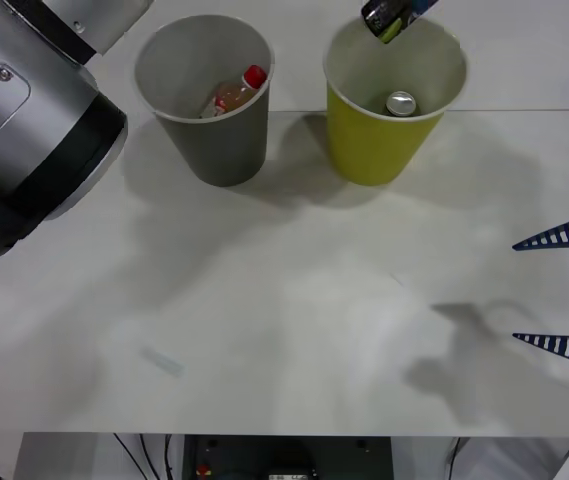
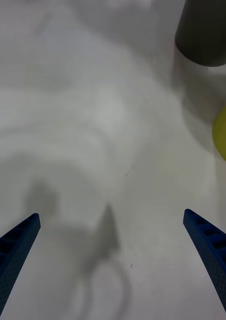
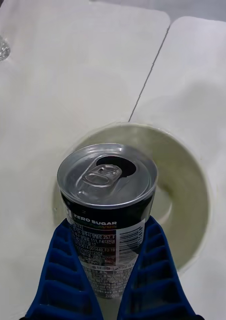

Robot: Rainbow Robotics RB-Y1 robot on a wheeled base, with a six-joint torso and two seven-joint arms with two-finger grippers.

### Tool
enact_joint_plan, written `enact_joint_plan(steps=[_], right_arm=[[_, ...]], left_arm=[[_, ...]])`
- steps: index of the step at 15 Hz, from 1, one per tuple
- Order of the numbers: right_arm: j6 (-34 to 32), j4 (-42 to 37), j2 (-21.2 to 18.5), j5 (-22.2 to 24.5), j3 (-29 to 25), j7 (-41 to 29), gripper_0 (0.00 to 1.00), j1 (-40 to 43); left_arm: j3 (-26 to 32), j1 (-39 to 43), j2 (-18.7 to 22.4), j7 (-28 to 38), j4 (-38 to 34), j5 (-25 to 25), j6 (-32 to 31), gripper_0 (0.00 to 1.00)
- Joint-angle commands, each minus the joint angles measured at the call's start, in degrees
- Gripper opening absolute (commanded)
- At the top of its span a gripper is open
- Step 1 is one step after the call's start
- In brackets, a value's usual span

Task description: Put the can into the green bin and the plastic bottle into the gray bin

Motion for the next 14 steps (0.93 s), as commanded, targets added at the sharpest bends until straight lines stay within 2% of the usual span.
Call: enact_joint_plan(steps=[1,6,7,8,9,14], right_arm=[[0.0,-0.01,0.0,0.0,0.0,0.0,1.0,0.0],[0.0,-0.01,0.0,0.0,0.0,0.0,1.0,0.0],[0.0,-0.01,0.0,0.0,0.0,0.0,1.0,0.0],[0.0,-0.01,0.0,0.0,0.0,0.0,1.0,0.0],[0.0,-0.01,0.0,0.0,0.0,0.0,1.0,0.0],[0.0,-0.01,0.0,0.0,0.0,0.0,1.0,0.0]], left_arm=[[-0.04,0.08,-2.26,1.0,-0.13,-3.06,2.28,0.01],[-0.04,0.08,-3.31,1.17,-0.13,-4.64,2.55,0.01],[-0.04,0.08,-3.31,1.17,-0.05,-4.64,2.63,0.06],[-0.04,0.08,-3.31,1.26,0.13,-4.99,2.81,0.75],[-0.04,0.08,-3.31,1.26,0.13,-5.16,2.99,1.0],[0.13,0.08,-3.23,0.73,3.47,-5.6,5.27,1.0]])
